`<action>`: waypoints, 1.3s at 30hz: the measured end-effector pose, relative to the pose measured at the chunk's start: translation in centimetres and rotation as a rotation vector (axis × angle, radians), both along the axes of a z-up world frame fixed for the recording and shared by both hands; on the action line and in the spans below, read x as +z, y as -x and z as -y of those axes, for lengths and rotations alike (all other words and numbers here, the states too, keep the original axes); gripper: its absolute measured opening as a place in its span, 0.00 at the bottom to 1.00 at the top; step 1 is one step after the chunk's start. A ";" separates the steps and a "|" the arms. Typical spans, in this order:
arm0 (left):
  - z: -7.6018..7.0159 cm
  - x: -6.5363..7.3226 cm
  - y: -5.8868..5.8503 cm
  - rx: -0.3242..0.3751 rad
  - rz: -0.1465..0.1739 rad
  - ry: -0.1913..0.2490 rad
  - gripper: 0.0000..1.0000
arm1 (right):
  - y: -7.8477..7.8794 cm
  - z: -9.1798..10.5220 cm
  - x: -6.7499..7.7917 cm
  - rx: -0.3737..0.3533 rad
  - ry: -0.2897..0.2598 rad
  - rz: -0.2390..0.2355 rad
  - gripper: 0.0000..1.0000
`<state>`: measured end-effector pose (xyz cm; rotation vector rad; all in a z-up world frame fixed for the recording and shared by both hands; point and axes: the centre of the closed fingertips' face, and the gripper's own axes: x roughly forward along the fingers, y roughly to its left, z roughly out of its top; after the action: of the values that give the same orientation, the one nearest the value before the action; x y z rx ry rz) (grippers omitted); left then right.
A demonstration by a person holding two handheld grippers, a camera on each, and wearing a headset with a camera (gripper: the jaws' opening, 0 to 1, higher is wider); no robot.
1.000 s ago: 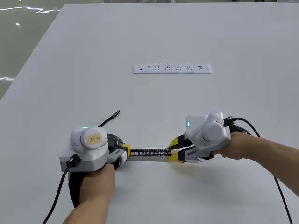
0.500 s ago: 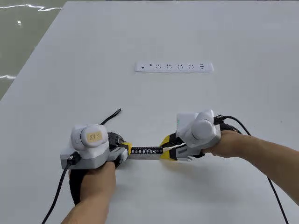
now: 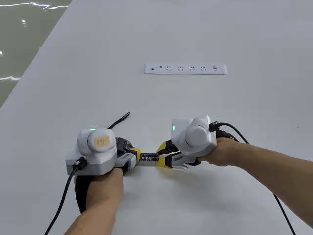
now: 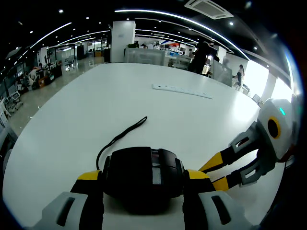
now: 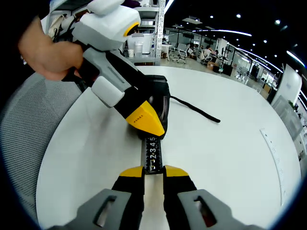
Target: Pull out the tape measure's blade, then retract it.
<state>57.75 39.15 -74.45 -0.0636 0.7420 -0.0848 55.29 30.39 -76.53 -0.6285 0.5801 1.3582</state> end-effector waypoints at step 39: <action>0.0 0.0 0.1 0.000 -0.007 0.007 0.65 | -0.4 -3.7 -0.2 0.014 -0.019 0.012 0.13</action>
<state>57.68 39.15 -74.43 -0.0704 0.7486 -0.0877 55.72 34.12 -76.77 -0.6260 0.5533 1.3711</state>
